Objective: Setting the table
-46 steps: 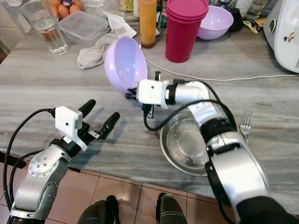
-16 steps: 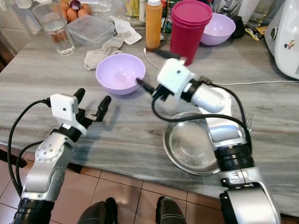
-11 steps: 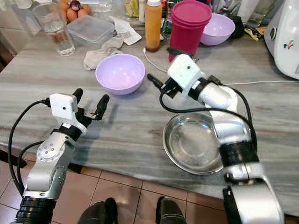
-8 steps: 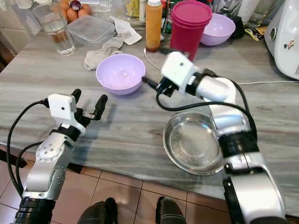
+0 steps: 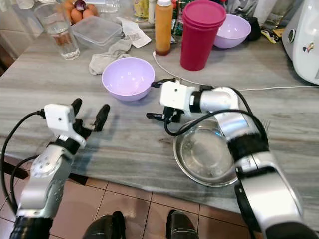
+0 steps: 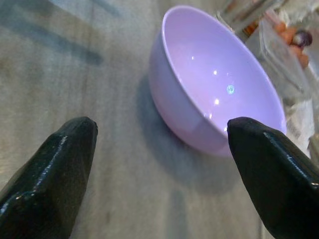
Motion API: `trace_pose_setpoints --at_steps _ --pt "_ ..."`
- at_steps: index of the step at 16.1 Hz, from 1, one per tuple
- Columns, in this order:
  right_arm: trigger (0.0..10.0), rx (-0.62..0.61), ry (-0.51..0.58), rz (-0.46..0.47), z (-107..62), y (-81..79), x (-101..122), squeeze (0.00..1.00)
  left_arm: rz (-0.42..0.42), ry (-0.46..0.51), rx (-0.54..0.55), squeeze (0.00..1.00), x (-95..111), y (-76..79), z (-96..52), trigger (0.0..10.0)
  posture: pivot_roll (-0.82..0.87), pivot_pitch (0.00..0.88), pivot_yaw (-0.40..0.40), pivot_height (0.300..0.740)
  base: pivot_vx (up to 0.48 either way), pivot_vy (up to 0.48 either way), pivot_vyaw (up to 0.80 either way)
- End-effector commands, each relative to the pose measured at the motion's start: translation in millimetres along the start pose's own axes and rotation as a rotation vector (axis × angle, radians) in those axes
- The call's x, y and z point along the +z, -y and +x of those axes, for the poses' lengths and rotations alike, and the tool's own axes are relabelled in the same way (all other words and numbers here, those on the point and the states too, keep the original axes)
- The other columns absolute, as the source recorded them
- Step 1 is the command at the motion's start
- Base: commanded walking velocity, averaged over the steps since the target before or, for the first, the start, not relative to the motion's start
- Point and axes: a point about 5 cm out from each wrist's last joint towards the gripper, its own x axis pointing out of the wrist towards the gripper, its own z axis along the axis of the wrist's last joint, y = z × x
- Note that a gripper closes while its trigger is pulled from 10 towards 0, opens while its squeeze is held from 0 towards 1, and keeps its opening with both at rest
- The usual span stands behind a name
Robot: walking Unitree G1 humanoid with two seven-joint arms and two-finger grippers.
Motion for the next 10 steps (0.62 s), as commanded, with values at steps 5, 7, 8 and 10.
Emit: trace_pose_setpoints --at_steps 5,7,8,10 --pt "10.0 0.049 0.000 -0.107 10.5 1.8 6 0.00 0.008 -0.024 -0.034 0.00 -3 -0.2 -11.5 10.0 -0.15 0.221 -0.002 0.740 0.000 0.000 0.00" --pt "10.0 0.067 -0.008 -0.139 16.5 2.0 6 0.00 0.000 -0.034 -0.053 0.00 -4 1.6 -16.6 10.0 -0.13 0.226 -0.006 0.740 0.000 0.000 0.00" --pt "10.0 0.069 -0.015 -0.148 19.1 2.9 7 0.00 -0.003 -0.038 -0.059 0.00 -4 2.0 -18.8 10.0 -0.13 0.232 -0.007 0.740 0.000 0.000 0.00" --pt "10.0 0.055 -0.041 -0.182 24.7 6.5 9 0.00 -0.013 -0.050 -0.084 0.00 -5 4.7 -25.1 10.0 -0.12 0.238 -0.006 0.740 0.000 0.000 0.00"
